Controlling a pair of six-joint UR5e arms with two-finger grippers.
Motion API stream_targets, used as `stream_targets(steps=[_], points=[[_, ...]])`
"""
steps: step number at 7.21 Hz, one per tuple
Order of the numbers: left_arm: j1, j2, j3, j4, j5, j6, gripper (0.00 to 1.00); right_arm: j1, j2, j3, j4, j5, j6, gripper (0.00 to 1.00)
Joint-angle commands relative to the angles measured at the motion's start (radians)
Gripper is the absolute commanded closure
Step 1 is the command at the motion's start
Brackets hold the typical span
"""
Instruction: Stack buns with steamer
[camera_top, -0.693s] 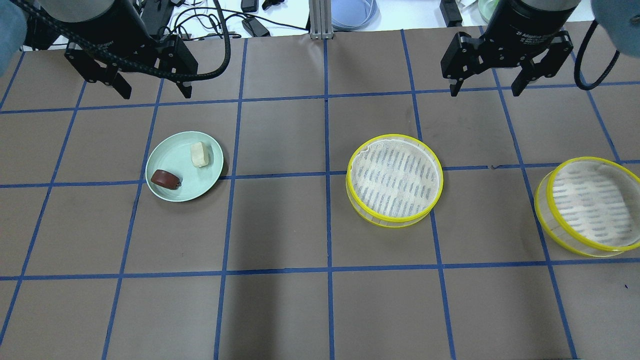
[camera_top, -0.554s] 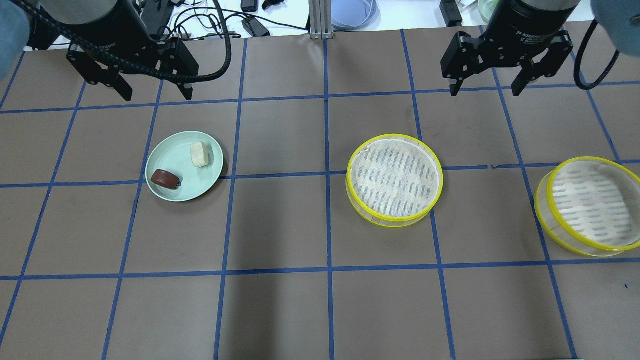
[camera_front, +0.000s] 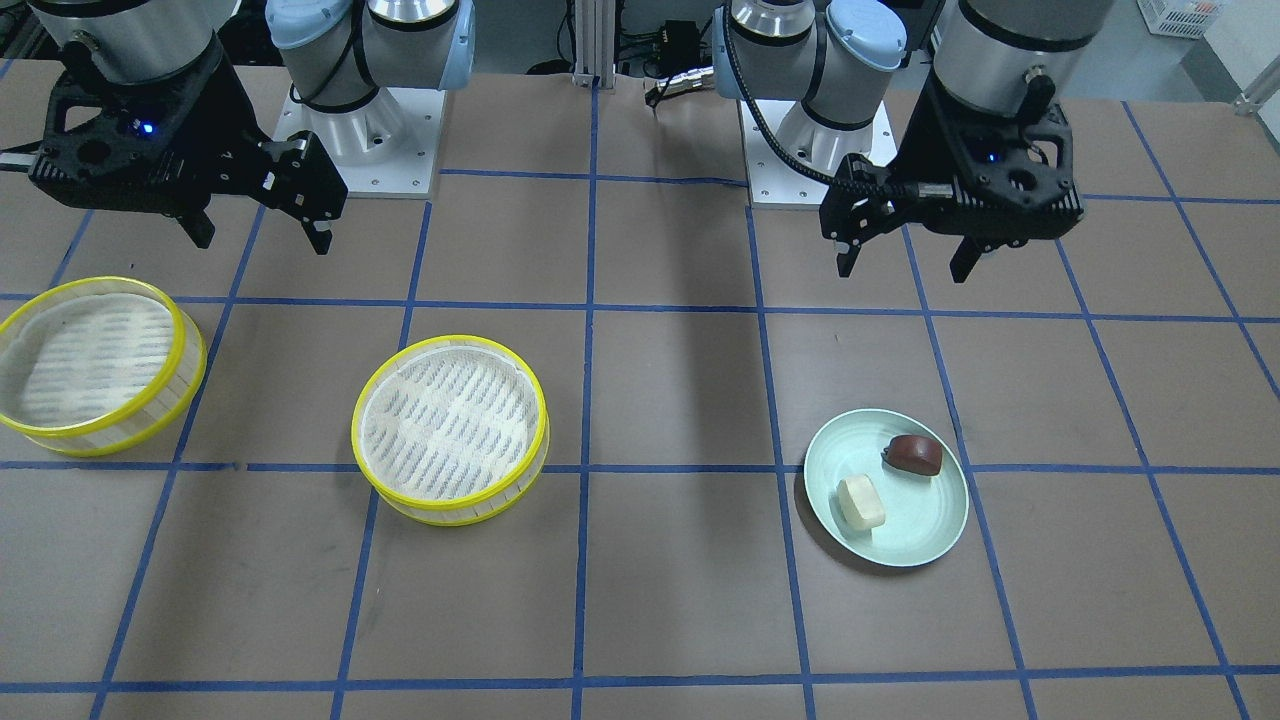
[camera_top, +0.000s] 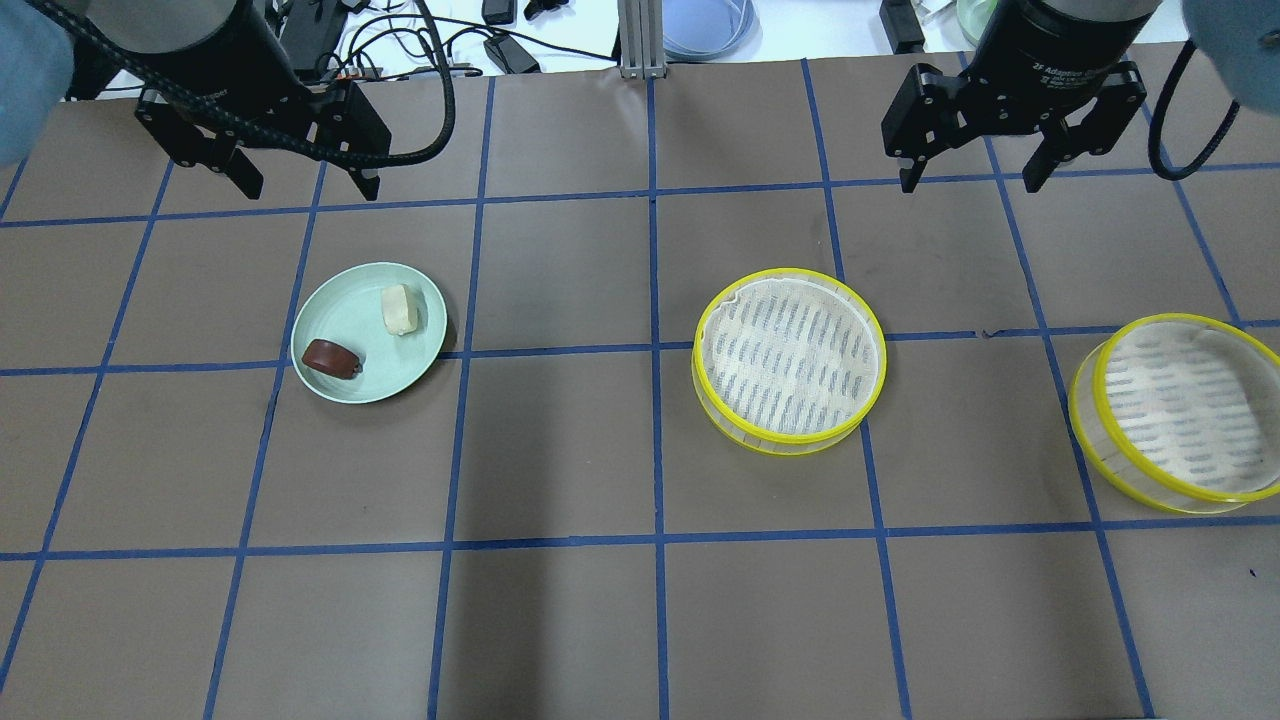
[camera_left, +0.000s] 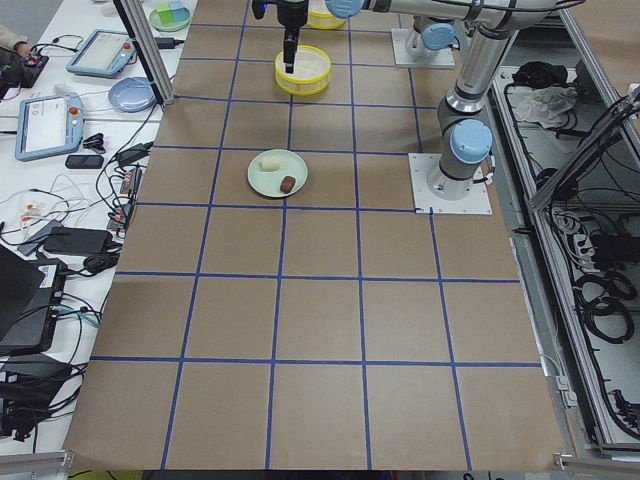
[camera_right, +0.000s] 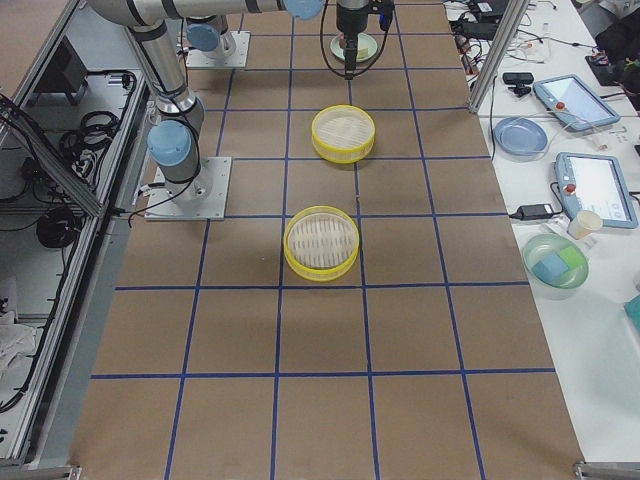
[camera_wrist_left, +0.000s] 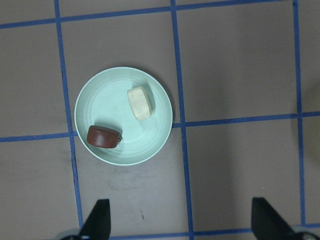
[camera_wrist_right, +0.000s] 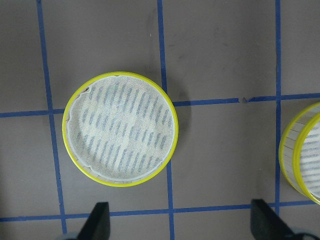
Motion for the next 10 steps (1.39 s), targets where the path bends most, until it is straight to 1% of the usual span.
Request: stream_targets(steps=[1, 2, 3, 4, 5, 6, 7, 8, 9, 10], points=[[0.104, -0.06, -0.169, 0.205, -0.05, 0.054, 0.0, -0.012, 0.005, 0.0, 0.0, -0.016, -0.046, 0.0], [0.147, -0.112, -0.211, 0.264, -0.127, 0.129, 0.0, -0.029, 0.005, 0.0, -0.005, -0.056, -0.11, 0.0], [0.157, -0.178, -0.213, 0.289, -0.117, 0.143, 0.0, -0.081, 0.005, 0.0, 0.0, -0.062, -0.156, 0.0], [0.157, -0.255, -0.223, 0.363, -0.089, 0.139, 0.01, -0.16, 0.005, 0.0, 0.002, -0.061, -0.266, 0.0], [0.157, -0.315, -0.224, 0.416, -0.083, 0.14, 0.02, -0.24, 0.006, 0.002, 0.003, -0.058, -0.354, 0.0], [0.157, -0.361, -0.221, 0.471, -0.047, 0.131, 0.02, -0.308, 0.009, 0.002, 0.005, -0.052, -0.408, 0.0], [0.157, -0.395, -0.21, 0.474, -0.052, 0.114, 0.02, -0.343, 0.015, 0.003, 0.003, -0.054, -0.454, 0.0], [0.157, -0.421, -0.208, 0.491, -0.054, 0.072, 0.02, -0.406, 0.023, 0.005, 0.002, -0.062, -0.501, 0.0], [0.157, -0.433, -0.208, 0.494, -0.057, 0.052, 0.03, -0.476, 0.043, 0.027, -0.015, -0.061, -0.61, 0.0], [0.156, -0.435, -0.208, 0.493, -0.063, -0.02, 0.1, -0.544, 0.073, 0.053, -0.032, -0.058, -0.691, 0.0]])
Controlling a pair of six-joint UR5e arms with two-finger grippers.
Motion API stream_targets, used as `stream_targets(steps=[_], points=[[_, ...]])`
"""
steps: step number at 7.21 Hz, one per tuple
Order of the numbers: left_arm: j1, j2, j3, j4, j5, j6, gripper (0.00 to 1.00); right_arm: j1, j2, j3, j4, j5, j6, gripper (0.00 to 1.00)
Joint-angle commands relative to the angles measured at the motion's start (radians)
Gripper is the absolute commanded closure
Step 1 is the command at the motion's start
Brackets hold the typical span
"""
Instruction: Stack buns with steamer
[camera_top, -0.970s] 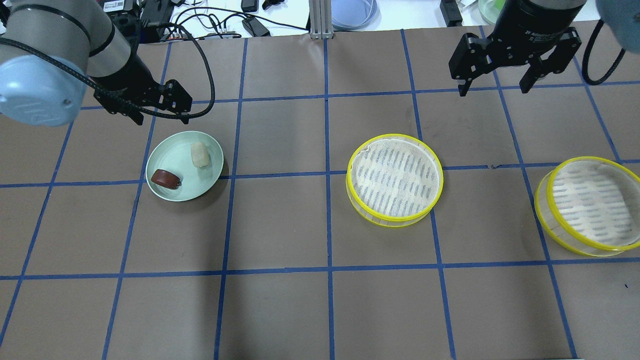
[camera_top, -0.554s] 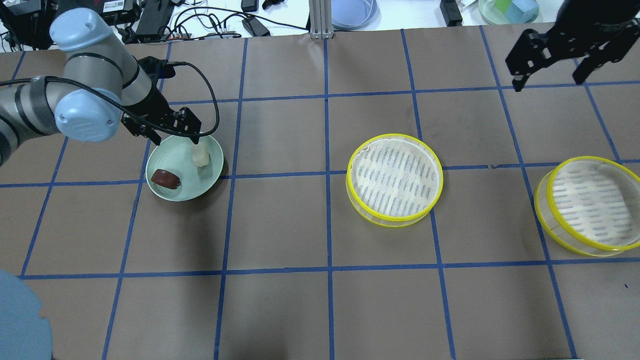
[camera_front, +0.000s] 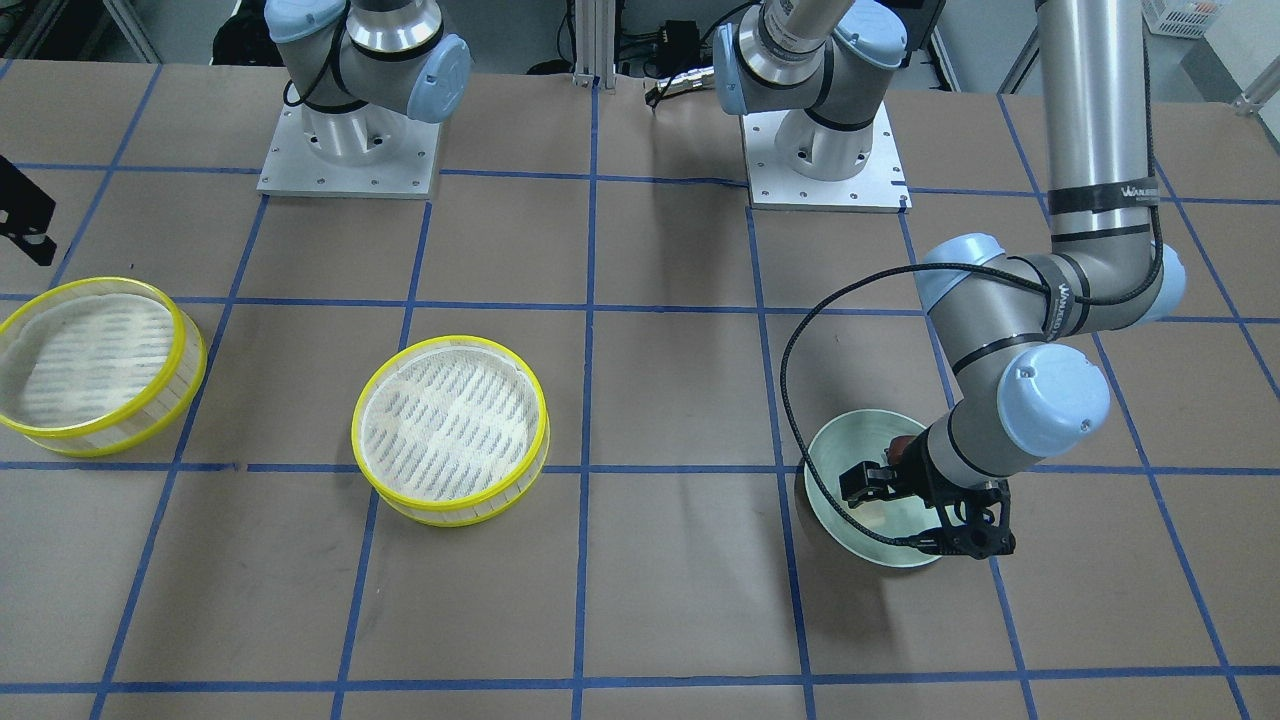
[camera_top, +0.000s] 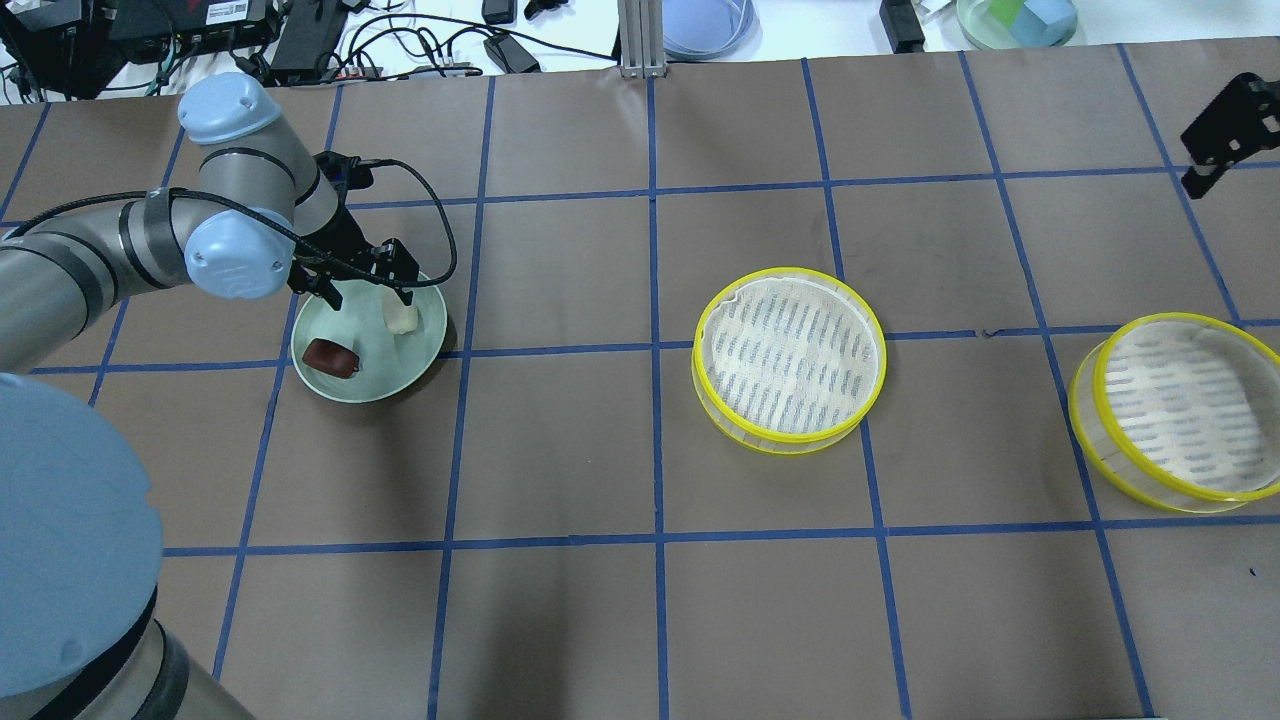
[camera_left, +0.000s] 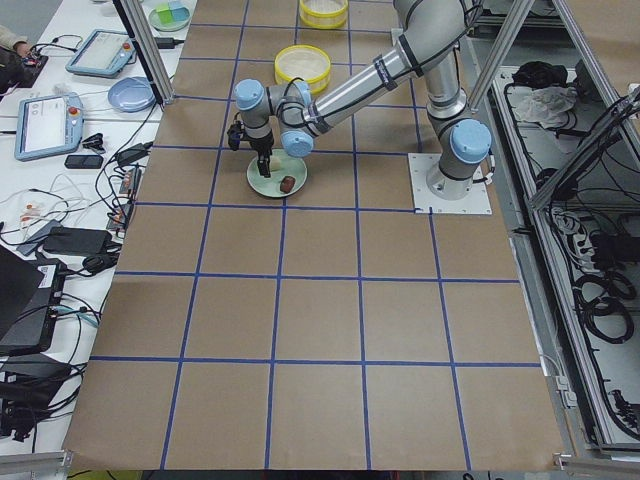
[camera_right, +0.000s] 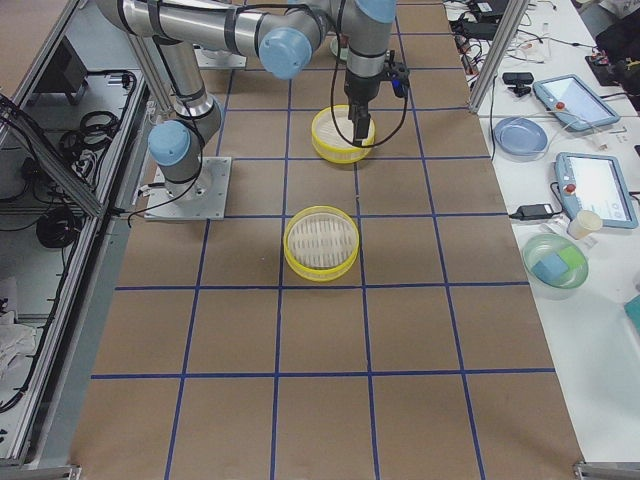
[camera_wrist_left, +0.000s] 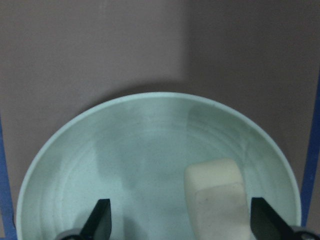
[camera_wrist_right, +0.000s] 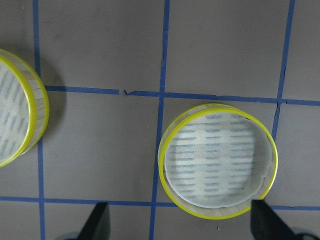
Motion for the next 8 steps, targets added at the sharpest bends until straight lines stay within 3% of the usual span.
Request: stream_targets(steps=[1, 2, 3, 5, 6, 8], points=[[-0.001, -0.011, 0.001, 0.001, -0.034, -0.084, 0.1, -0.125, 0.054, 0.064, -0.067, -0.016, -0.111, 0.01], [-0.001, -0.019, 0.001, 0.0, -0.053, -0.085, 0.29, -0.131, 0.069, 0.111, -0.144, -0.097, -0.11, 0.03], [-0.001, -0.021, 0.001, -0.002, -0.053, -0.082, 0.64, -0.16, 0.09, 0.168, -0.208, -0.105, -0.111, 0.04], [-0.001, -0.018, 0.001, -0.006, -0.053, -0.07, 1.0, -0.24, 0.158, 0.22, -0.307, -0.095, -0.18, 0.11], [-0.001, -0.002, 0.002, -0.011, -0.039, -0.081, 1.0, -0.278, 0.187, 0.242, -0.386, -0.089, -0.28, 0.11], [-0.049, 0.069, 0.025, -0.101, -0.057, -0.161, 1.0, -0.301, 0.201, 0.315, -0.458, -0.081, -0.291, 0.14]])
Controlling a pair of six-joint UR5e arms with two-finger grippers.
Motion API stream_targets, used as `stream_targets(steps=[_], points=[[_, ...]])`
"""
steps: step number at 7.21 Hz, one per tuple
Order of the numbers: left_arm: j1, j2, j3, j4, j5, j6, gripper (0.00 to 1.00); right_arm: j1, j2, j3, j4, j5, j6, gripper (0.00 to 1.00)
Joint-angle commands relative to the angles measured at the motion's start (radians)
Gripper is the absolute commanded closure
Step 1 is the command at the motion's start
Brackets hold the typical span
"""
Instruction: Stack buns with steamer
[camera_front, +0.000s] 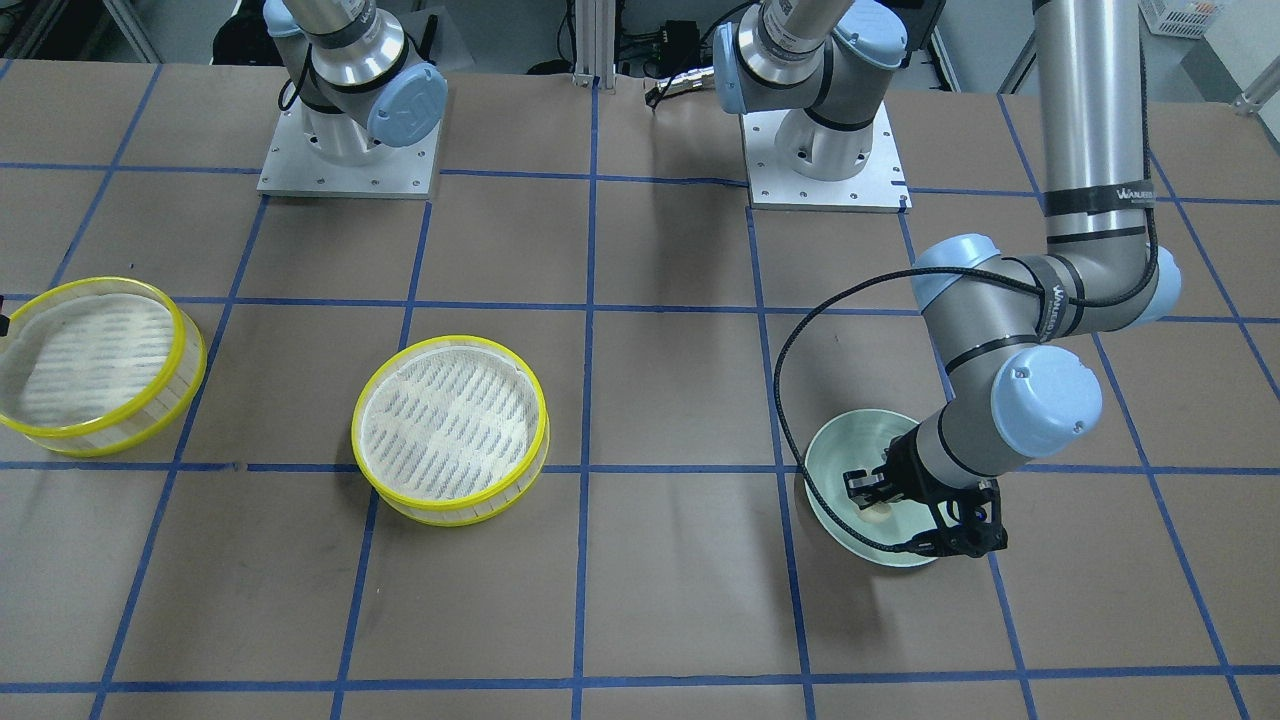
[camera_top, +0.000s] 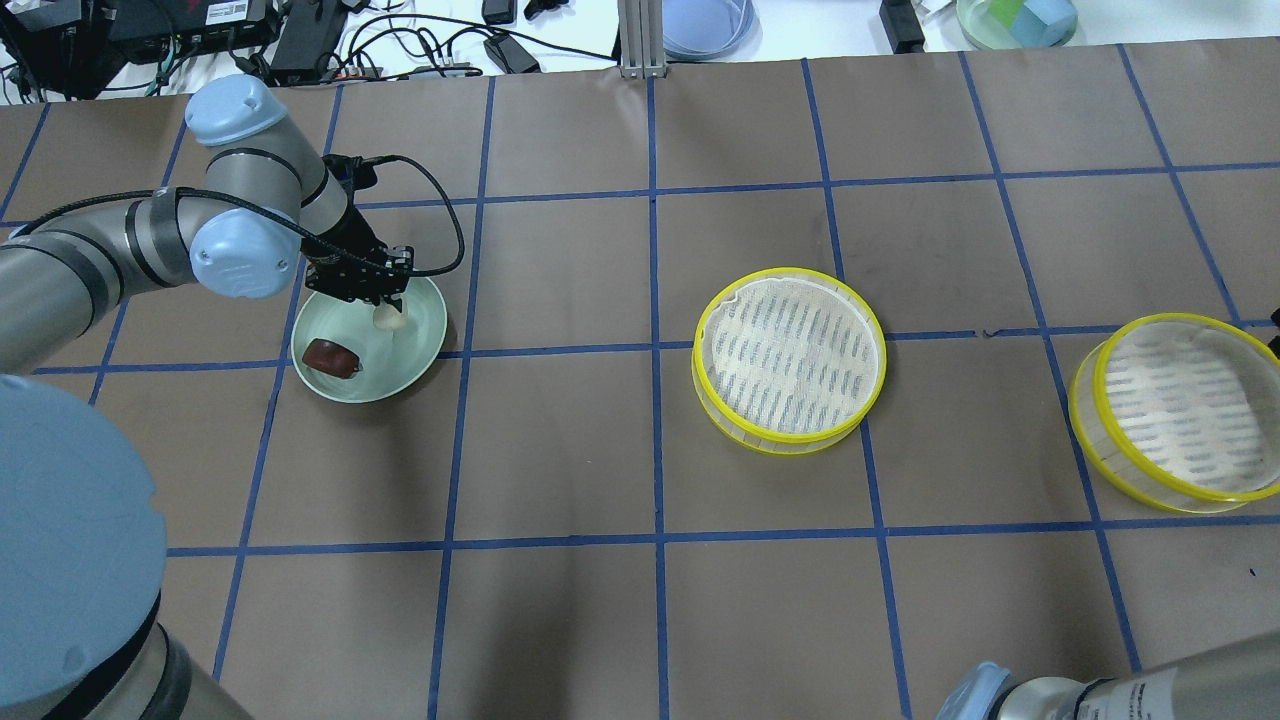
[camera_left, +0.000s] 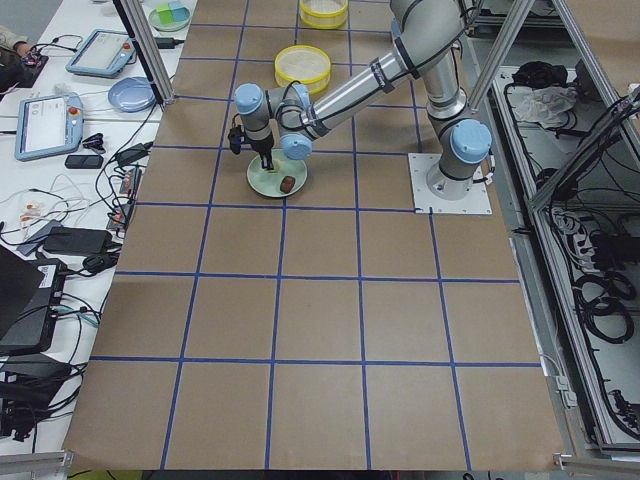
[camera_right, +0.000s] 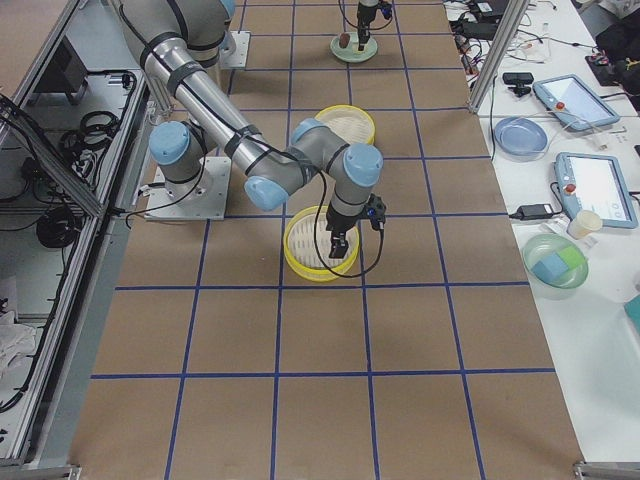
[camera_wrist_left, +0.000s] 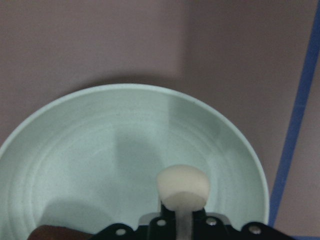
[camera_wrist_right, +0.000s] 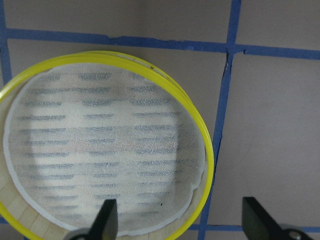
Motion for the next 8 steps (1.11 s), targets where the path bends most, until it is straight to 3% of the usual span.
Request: stream_targets(steps=[1, 3, 4, 5, 7, 8], points=[[-0.094, 0.092, 0.067, -0.167, -0.079, -0.147, 1.0, -0.047, 0.028, 0.055, -0.059, -0.001, -0.025, 0.19], [-0.29, 0.125, 0.155, -0.22, -0.079, -0.438, 1.0, -0.072, 0.077, 0.058, -0.085, -0.001, -0.026, 0.26], [-0.4, 0.116, 0.17, -0.202, -0.087, -0.587, 1.0, -0.075, 0.082, 0.058, -0.087, 0.0, -0.028, 0.26], [-0.49, 0.095, 0.18, -0.126, -0.09, -0.699, 1.0, -0.075, 0.095, 0.058, -0.092, 0.0, -0.028, 0.34], [-0.61, 0.036, 0.18, 0.015, -0.099, -0.731, 1.0, -0.077, 0.102, 0.058, -0.101, 0.006, -0.026, 0.64], [-0.66, -0.005, 0.18, 0.02, -0.098, -0.784, 1.0, -0.077, 0.102, 0.058, -0.103, 0.008, -0.028, 0.88]])
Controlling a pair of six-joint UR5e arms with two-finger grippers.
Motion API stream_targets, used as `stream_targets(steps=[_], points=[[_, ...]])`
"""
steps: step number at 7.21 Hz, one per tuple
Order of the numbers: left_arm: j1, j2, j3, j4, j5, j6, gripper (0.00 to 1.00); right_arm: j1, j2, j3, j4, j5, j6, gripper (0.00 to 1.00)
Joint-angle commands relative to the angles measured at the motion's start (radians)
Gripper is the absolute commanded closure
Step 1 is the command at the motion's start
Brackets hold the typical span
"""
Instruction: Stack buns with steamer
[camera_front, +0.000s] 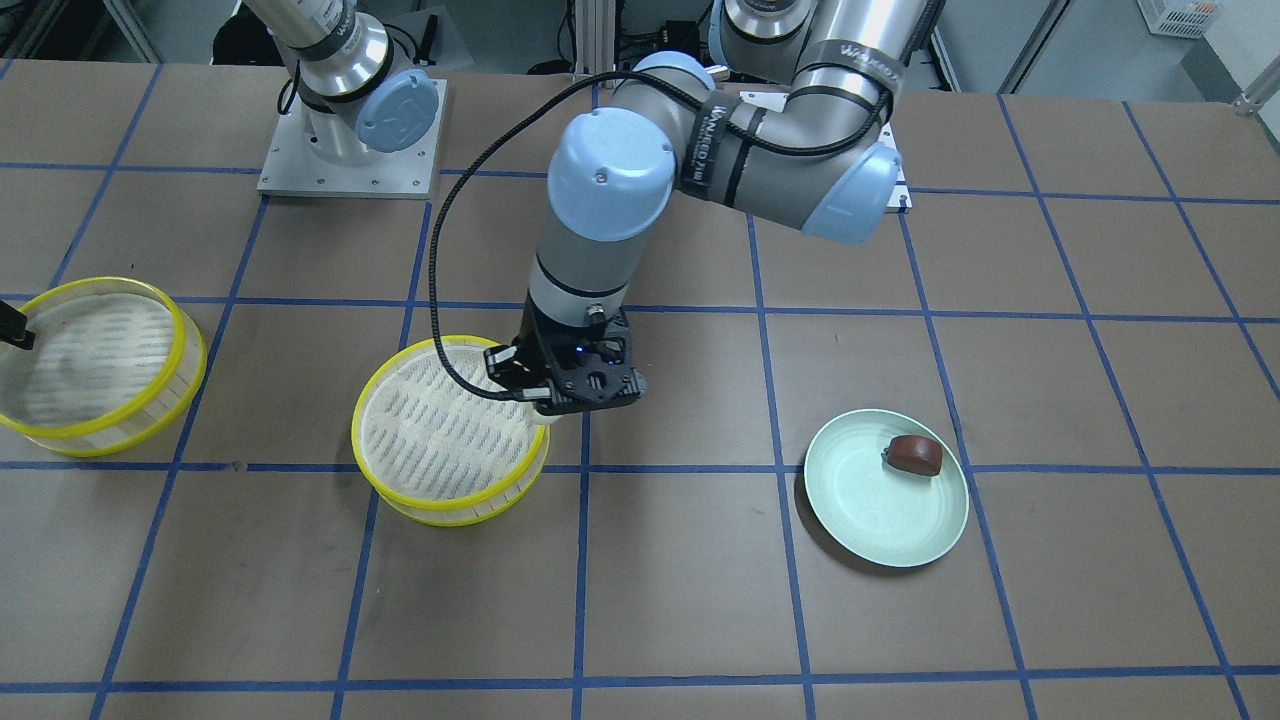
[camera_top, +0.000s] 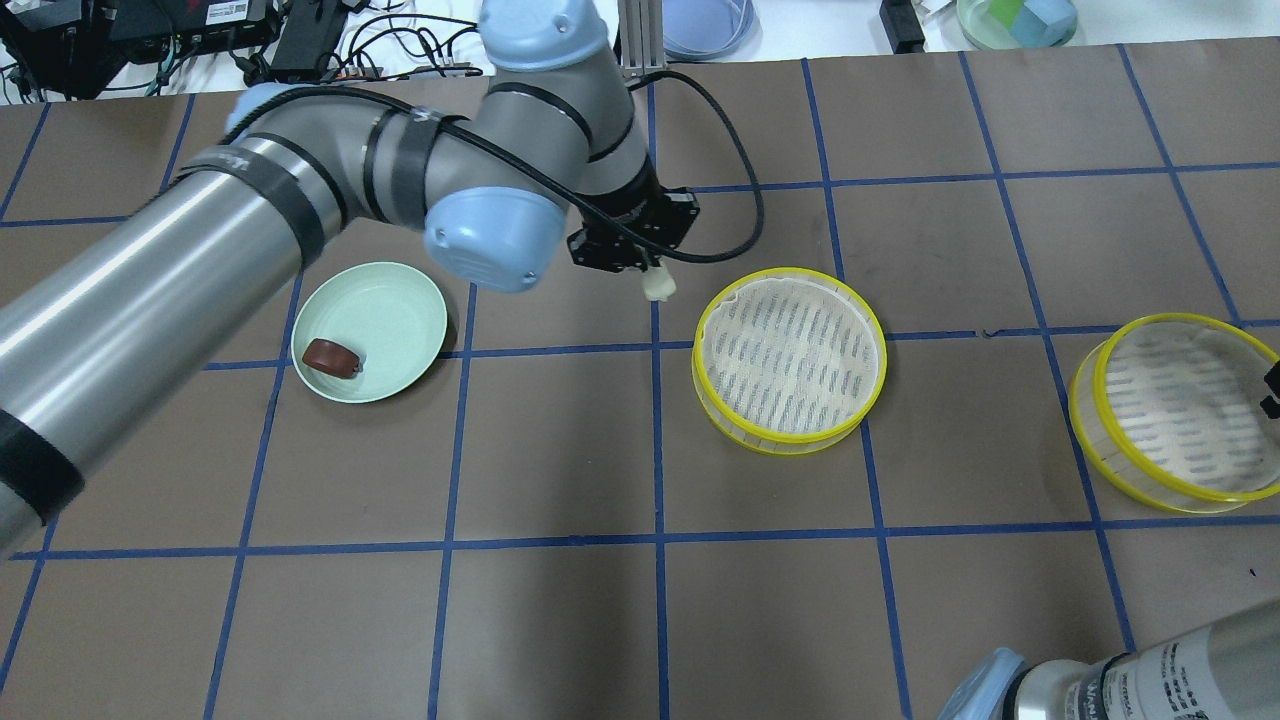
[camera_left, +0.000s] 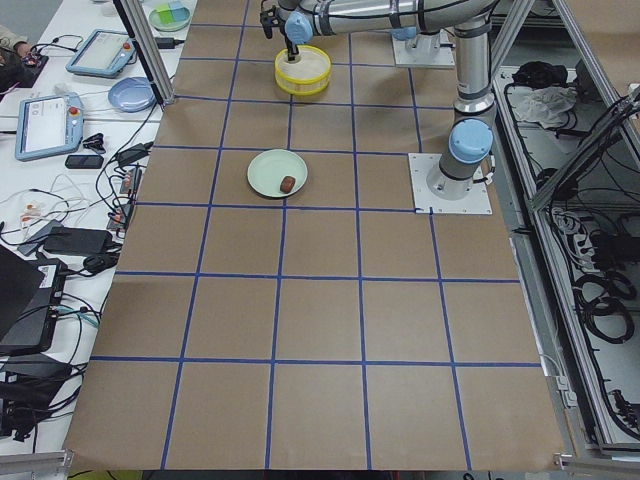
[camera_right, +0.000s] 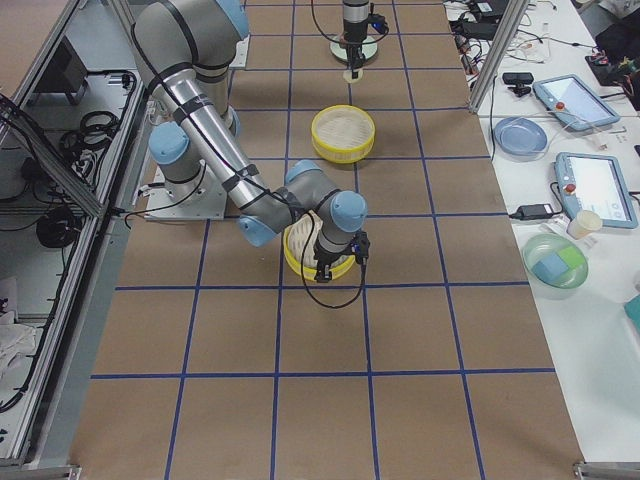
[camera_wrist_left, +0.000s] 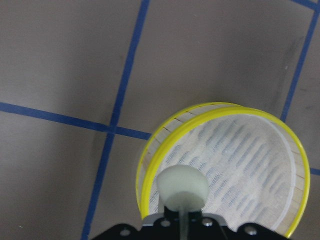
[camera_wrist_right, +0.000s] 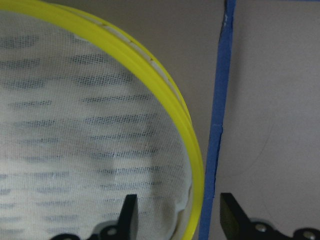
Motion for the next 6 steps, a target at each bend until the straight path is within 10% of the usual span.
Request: stream_targets(steps=[1, 2, 3, 6], points=[[-0.088, -0.077, 0.001, 0.061, -0.002, -0.084, 1.0, -0.001, 0.002, 0.0, -0.003, 0.003, -0.001, 0.98], [-0.091, -0.096, 0.001, 0.078, -0.002, -0.074, 0.76, -0.001, 0.002, -0.001, -0.003, 0.003, -0.001, 0.99], [-0.091, -0.099, 0.001, 0.078, 0.003, -0.071, 0.2, -0.001, -0.003, -0.001, -0.001, 0.004, -0.001, 1.0], [-0.091, -0.099, 0.001, 0.08, 0.004, -0.08, 0.07, 0.006, -0.052, -0.037, 0.026, 0.008, 0.001, 1.0]])
